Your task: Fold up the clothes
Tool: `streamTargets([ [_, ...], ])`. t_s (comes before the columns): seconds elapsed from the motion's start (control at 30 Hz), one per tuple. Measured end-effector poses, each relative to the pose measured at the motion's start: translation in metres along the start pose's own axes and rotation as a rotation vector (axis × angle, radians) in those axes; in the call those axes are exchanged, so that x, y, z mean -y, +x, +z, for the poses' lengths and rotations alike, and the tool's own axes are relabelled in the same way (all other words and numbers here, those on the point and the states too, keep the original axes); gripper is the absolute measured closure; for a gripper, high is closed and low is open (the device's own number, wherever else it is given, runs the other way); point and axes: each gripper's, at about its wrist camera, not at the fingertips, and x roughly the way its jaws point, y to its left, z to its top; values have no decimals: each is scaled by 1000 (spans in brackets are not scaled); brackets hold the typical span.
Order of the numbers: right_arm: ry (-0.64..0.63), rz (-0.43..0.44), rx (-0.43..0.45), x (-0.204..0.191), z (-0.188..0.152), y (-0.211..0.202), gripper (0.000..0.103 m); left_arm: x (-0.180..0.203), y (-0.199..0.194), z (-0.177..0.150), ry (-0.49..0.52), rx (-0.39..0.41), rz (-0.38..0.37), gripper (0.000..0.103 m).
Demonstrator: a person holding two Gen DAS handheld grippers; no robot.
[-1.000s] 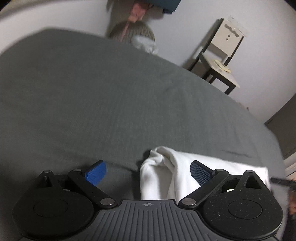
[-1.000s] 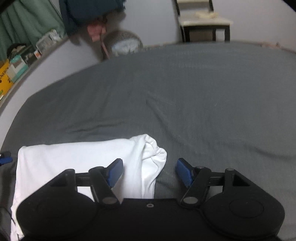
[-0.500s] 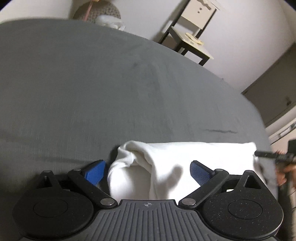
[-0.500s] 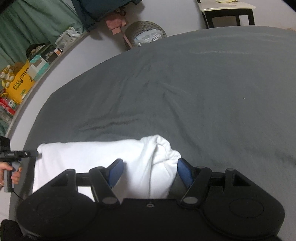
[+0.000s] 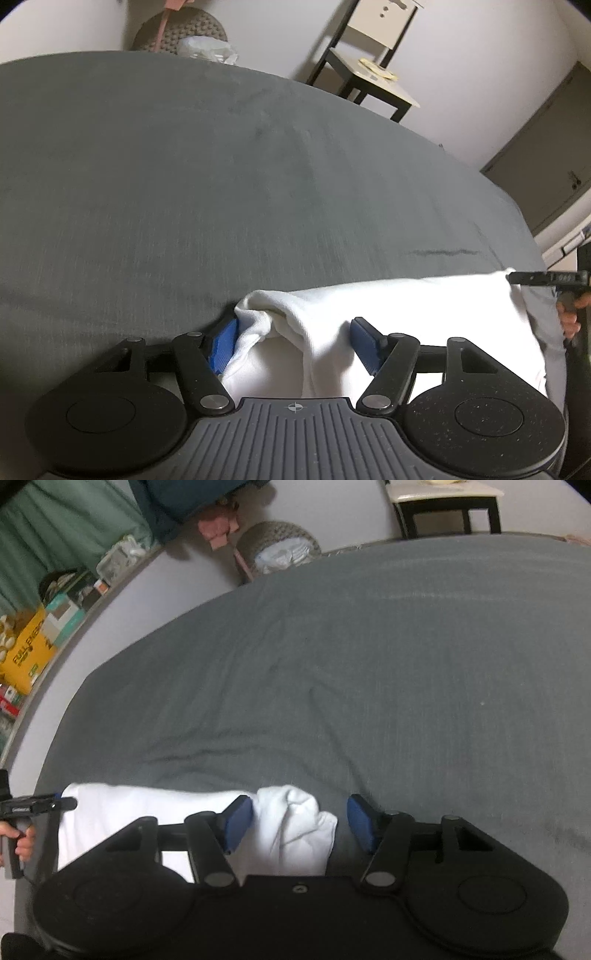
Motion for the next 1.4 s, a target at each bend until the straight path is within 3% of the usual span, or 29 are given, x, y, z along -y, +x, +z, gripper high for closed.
streamTargets([
  [0.03, 7, 9, -21, 0, 1, 1, 31, 1, 0, 0, 4, 0, 4, 36],
  [0.07, 14, 16, -41, -1, 2, 2, 30, 3, 1, -1, 9, 0, 8, 36],
  [0.37, 265, 82, -219, 14, 12, 8, 30, 8, 2, -3, 6, -2, 29, 36],
  [0.57, 251, 132, -82, 15, 4, 9, 38, 5, 4, -7, -21, 21, 29, 36],
  [0.6, 238, 130, -67, 15, 3, 9, 39, 6, 4, -8, -12, 22, 39, 39],
  [0.77, 190, 104, -15, 18, -2, 2, 67, 4, -3, -16, -11, 42, 61, 58],
  [0.9, 136, 116, 40, 14, -12, -8, 79, 11, -8, -21, 14, 77, 60, 86],
  [0.93, 104, 113, 64, 9, -15, -12, 81, 15, -10, -23, 31, 90, 58, 87],
  [1.13, -52, 12, 161, -25, -13, -30, 84, 30, -26, -21, 70, 170, 130, 89],
  [1.3, -72, -47, 217, -50, 18, -32, 85, 36, -22, 13, 63, 202, 183, 89],
  [1.4, -70, -83, 286, -63, 38, -32, 85, 45, -24, 43, 52, 267, 209, 89],
])
